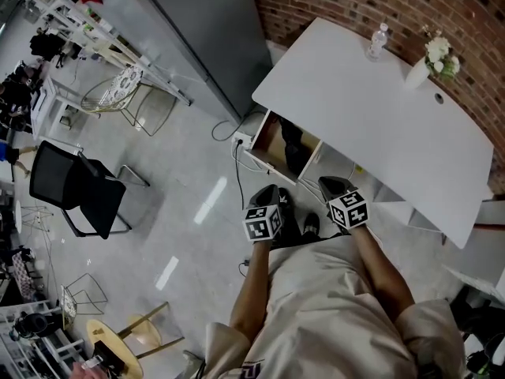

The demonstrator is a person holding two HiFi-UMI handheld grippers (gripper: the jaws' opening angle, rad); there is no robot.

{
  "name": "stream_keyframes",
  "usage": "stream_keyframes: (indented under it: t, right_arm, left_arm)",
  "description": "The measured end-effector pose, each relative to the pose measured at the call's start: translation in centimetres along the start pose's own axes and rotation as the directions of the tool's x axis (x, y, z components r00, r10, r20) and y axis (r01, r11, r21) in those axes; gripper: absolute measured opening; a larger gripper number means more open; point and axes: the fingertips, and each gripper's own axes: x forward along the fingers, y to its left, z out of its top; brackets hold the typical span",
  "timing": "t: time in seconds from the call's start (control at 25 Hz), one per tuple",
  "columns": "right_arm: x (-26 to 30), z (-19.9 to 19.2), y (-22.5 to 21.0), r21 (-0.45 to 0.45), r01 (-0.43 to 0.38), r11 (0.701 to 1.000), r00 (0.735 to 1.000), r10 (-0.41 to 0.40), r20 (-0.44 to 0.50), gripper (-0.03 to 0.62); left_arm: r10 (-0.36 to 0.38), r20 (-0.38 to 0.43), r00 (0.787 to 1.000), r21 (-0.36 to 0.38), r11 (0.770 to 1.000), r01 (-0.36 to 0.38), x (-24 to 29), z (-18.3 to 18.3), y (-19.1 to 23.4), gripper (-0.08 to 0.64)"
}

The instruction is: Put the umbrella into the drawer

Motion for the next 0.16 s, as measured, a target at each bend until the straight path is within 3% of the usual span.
stream_keyframes:
  t: [0.16]
  right_arm:
    - [-0.07,-0.23,-0.01,-0.015,-0.023,1.0,1.0,0.023,0.01,0.069]
  left_arm:
    - [0.03,0.009,1.0,-0.021,0.999,-0.03,0.07,-0.14,0.55,0.011]
